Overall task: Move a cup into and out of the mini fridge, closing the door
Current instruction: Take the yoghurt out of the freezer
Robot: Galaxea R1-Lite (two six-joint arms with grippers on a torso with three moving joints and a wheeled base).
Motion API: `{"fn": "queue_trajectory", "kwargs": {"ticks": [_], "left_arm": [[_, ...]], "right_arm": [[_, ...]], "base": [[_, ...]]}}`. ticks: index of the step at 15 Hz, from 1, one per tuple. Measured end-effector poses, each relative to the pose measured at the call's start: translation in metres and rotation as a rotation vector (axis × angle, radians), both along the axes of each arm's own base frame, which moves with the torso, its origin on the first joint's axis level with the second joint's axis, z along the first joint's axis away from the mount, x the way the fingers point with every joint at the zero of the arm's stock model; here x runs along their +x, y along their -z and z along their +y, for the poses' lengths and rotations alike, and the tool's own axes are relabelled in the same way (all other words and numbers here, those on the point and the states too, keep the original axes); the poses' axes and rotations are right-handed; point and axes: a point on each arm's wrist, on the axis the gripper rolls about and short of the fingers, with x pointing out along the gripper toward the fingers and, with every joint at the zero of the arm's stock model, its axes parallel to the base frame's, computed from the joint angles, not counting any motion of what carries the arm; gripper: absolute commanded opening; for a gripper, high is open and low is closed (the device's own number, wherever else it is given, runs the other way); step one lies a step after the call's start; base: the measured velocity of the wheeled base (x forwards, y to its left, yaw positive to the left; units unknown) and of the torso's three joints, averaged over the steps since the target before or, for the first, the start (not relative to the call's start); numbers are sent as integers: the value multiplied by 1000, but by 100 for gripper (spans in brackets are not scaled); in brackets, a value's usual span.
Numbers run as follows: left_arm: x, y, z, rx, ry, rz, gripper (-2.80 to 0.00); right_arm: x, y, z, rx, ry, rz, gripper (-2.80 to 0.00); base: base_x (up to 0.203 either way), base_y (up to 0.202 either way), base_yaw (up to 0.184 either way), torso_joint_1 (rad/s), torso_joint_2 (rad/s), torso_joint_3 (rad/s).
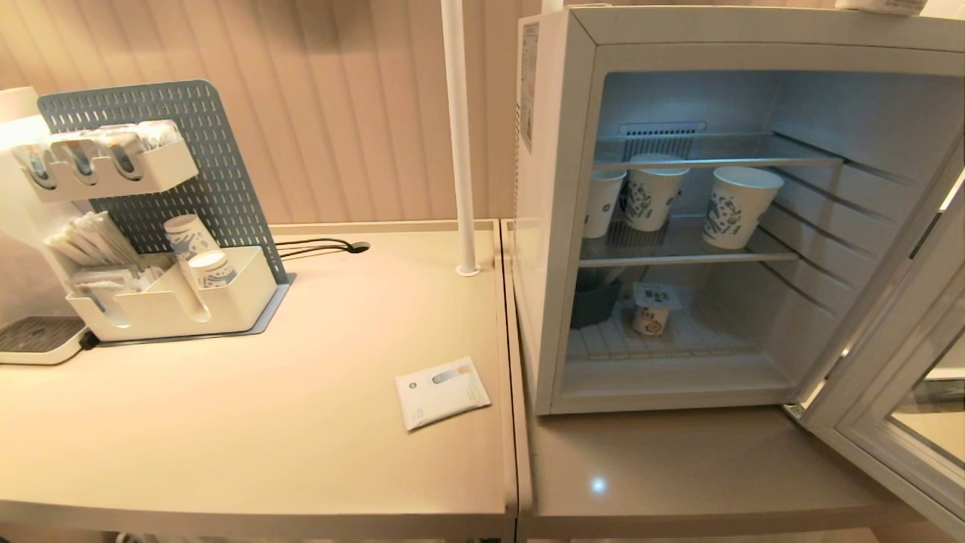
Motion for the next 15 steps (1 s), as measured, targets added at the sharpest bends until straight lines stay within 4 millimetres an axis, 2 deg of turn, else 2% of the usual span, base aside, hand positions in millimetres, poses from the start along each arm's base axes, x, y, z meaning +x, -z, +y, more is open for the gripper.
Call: {"fn": "queue_trajectory", "kwargs": {"ticks": [4,7,11,13,15], "left_arm": [[0,0,0,0,0,0,-280],[0,0,0,1,0,0,-280],[0,0,0,1,0,-1,-280],[0,0,0,1,1,-1,-280],[0,0,0,1,0,-1,-280]], "right_arm": [[-32,11,-11,14,-1,-21,-280],[-56,30,-16,48,38,22,-280],[-86,57,2,77,78,76,-280],[-93,73,11,65,74,70,-280],[-101,82,8,52,55,56,-280]], "base": [[0,0,0,0,0,0],[0,0,0,0,0,0],[0,0,0,0,0,0],[0,0,0,0,0,0],[0,0,0,0,0,0]]}}
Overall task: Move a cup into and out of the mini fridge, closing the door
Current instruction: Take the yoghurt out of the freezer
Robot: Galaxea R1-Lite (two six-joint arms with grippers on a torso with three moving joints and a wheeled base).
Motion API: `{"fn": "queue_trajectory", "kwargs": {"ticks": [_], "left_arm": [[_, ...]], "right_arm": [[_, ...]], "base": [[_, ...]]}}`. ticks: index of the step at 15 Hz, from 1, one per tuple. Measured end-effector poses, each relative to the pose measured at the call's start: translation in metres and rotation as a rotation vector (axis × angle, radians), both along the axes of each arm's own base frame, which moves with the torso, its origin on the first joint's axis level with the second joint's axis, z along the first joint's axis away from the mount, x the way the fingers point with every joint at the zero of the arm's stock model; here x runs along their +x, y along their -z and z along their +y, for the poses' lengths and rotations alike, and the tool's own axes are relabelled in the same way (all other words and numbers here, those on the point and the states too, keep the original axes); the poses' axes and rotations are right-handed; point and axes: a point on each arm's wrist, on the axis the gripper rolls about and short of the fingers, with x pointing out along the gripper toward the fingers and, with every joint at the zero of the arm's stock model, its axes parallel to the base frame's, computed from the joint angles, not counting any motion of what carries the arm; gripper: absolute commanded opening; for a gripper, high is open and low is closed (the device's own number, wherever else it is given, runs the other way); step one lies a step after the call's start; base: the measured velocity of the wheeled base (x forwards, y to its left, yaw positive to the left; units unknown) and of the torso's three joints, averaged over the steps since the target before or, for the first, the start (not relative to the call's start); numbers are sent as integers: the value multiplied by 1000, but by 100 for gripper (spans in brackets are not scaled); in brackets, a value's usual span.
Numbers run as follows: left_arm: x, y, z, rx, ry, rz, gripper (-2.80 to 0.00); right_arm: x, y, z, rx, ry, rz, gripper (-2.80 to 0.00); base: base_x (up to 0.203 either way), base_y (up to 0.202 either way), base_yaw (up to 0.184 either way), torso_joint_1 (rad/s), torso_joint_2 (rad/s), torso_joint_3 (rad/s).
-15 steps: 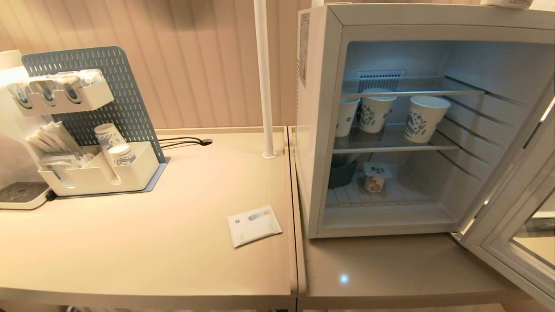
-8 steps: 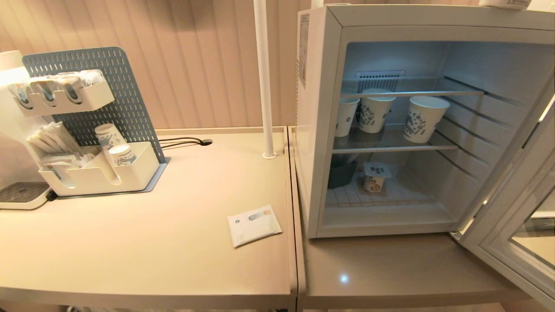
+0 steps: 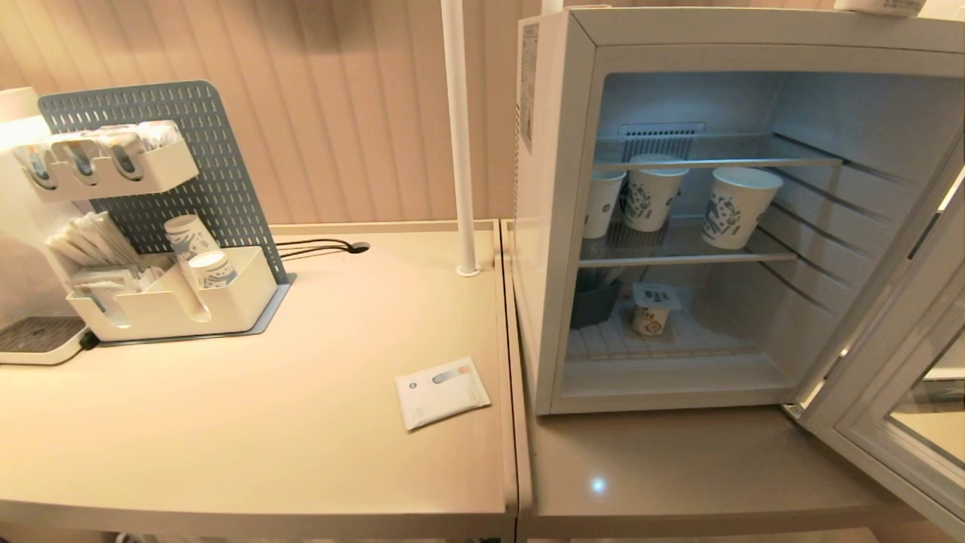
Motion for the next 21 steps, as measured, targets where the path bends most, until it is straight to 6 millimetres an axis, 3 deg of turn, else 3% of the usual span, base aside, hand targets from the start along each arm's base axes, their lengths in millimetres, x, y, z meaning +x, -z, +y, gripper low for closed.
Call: {"fn": "queue_trajectory", "kwargs": {"ticks": [2,5,10,14,17,19,21], "left_arm": [[0,0,0,0,-1,0,-280],[0,0,0,1,0,0,-280],[0,0,0,3,-1,0,-280],[0,0,0,3,0,0,-280],[0,0,0,3,-1,0,-280],[0,0,0,3,1,0,-280],[0,0,0,2,-2,0,-280]], "right_arm": [[-12,9,-13,-6,-37,-5,-280],[-25,26,-26,94,108,70,-280],[-35,33,-21,191,111,125,-280],[-43,44,-3,187,40,203,-280],[-34,58,-8,158,-12,138,-280],[-27,83,-10,105,5,66,-280],[-3,115,-11,74,77,30,-280]], "base": [[0,0,0,0,0,0],[0,0,0,0,0,0],[0,0,0,0,0,0],[0,0,0,0,0,0],[0,0,0,0,0,0],[0,0,0,0,0,0],[0,0,0,0,0,0]]}}
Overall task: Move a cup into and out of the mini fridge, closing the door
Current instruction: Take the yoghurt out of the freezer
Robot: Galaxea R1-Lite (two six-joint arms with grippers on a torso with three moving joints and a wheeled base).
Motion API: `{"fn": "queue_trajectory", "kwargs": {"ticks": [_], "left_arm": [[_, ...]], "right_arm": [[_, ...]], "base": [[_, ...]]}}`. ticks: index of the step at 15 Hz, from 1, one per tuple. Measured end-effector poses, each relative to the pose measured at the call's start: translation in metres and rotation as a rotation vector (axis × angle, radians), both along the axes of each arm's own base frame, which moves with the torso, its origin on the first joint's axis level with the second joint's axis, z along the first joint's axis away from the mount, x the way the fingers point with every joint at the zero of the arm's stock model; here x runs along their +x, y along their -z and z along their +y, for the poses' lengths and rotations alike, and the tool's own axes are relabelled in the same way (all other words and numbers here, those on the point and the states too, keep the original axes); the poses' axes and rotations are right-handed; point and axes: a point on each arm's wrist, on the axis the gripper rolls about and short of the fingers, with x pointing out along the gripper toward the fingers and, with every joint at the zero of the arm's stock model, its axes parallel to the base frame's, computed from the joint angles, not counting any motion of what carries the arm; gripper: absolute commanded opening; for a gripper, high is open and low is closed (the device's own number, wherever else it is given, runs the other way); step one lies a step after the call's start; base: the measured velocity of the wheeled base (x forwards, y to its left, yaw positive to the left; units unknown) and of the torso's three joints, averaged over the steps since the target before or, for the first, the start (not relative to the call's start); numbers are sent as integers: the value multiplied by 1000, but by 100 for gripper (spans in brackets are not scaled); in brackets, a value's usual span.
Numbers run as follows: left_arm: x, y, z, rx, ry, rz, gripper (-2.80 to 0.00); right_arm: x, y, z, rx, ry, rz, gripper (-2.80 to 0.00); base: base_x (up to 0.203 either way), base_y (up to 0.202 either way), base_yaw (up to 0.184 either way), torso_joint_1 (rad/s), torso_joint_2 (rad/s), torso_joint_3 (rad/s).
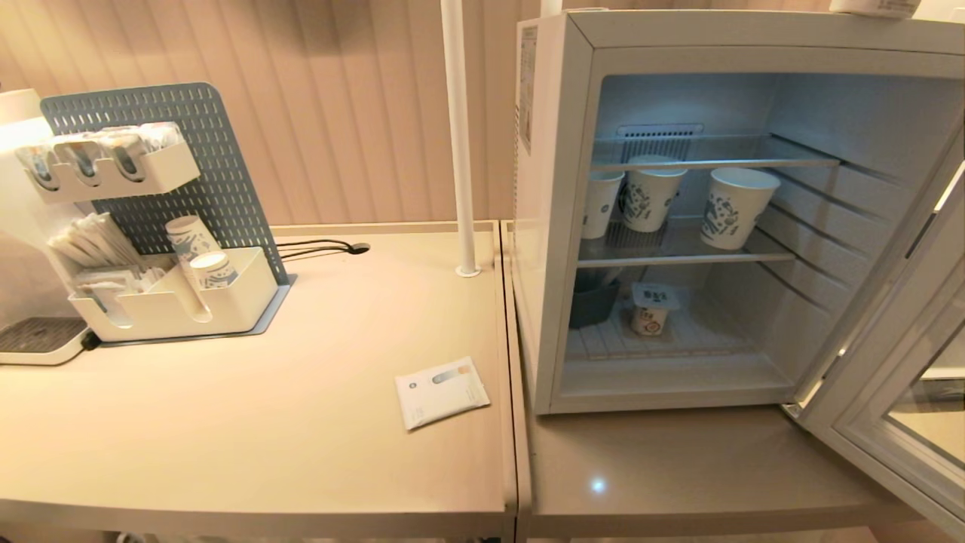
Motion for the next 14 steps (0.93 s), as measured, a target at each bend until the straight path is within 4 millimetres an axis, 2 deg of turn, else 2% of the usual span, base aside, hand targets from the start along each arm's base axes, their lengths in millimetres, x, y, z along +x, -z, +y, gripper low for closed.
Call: {"fn": "queue_trajectory", "kwargs": {"ticks": [3,4,6,10,14], "left_arm": [[0,0,0,-2,2,0,-280],[0,0,0,-2,0,0,-280],[0,0,0,-2,1,0,-280],[0,0,0,-1,1,0,-280],[0,0,0,-1,1,0,-280]], "right_arm": [[44,56,-1,-132,40,-42,-280],[53,71,-1,-178,44,-61,-280],[59,86,-1,-213,55,-57,-280],[60,90,-1,-226,57,-27,-280],[63,85,-1,-263,34,7,-280]], "base": [[0,0,0,0,0,0],[0,0,0,0,0,0],[0,0,0,0,0,0],[0,0,0,0,0,0],[0,0,0,0,0,0]]}}
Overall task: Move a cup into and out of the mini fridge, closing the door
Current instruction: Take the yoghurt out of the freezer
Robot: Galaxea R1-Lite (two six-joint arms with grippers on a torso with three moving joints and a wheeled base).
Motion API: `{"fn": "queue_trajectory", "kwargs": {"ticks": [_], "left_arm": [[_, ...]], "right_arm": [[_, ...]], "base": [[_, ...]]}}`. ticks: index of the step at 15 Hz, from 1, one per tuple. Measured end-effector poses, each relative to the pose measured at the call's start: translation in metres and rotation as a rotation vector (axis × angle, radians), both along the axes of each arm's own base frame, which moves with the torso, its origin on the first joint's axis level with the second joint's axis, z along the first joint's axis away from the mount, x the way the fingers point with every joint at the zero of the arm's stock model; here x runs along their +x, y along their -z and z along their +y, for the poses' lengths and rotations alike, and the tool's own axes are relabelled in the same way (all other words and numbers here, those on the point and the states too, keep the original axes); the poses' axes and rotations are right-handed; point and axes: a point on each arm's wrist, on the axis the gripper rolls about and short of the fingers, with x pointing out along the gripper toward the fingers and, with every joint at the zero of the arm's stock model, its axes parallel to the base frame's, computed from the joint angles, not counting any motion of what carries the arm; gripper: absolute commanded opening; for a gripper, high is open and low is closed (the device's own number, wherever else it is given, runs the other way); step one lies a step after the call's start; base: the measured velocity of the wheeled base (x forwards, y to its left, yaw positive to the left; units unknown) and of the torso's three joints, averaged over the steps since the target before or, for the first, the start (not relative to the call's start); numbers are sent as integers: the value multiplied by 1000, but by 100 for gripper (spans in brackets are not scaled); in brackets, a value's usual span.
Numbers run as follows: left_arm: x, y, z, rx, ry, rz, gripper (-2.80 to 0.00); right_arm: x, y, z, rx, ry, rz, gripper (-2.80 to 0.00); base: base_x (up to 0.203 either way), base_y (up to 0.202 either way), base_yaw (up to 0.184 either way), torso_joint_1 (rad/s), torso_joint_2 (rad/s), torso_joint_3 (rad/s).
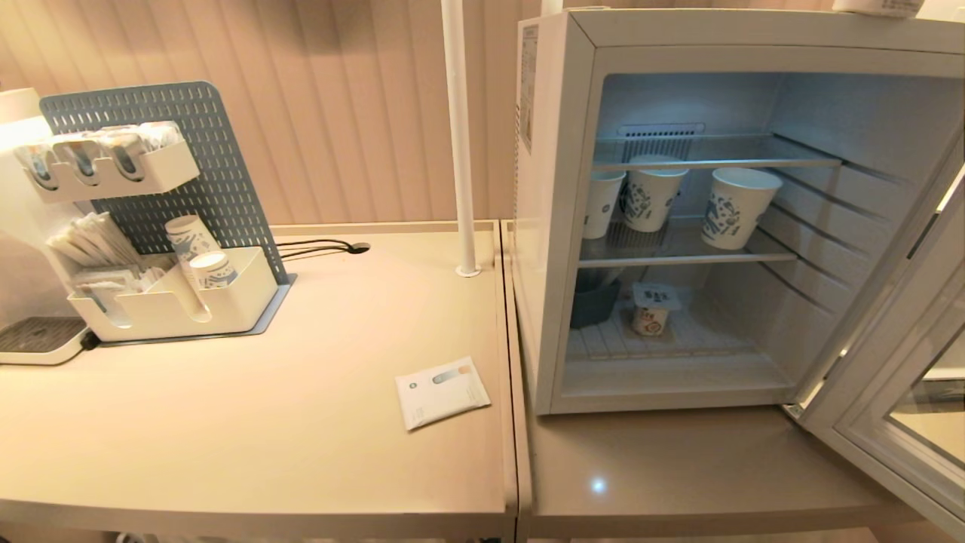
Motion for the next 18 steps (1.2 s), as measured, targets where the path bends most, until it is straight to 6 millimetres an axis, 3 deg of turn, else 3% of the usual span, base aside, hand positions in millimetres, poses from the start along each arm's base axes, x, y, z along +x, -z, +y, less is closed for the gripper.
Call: {"fn": "queue_trajectory", "kwargs": {"ticks": [3,6,9,12,16,18], "left_arm": [[0,0,0,0,1,0,-280],[0,0,0,0,0,0,-280],[0,0,0,-2,0,0,-280],[0,0,0,-2,0,0,-280],[0,0,0,-2,0,0,-280],[0,0,0,-2,1,0,-280]], "right_arm": [[-10,-38,1,26,-32,-24,-280],[-2,-54,3,43,-152,178,-280],[41,-61,6,53,-242,385,-280],[96,-48,8,67,-282,511,-280],[161,-20,14,102,-301,569,-280],[191,-18,23,151,-312,495,-280]], "base": [[0,0,0,0,0,0],[0,0,0,0,0,0],[0,0,0,0,0,0],[0,0,0,0,0,0],[0,0,0,0,0,0],[0,0,0,0,0,0]]}}
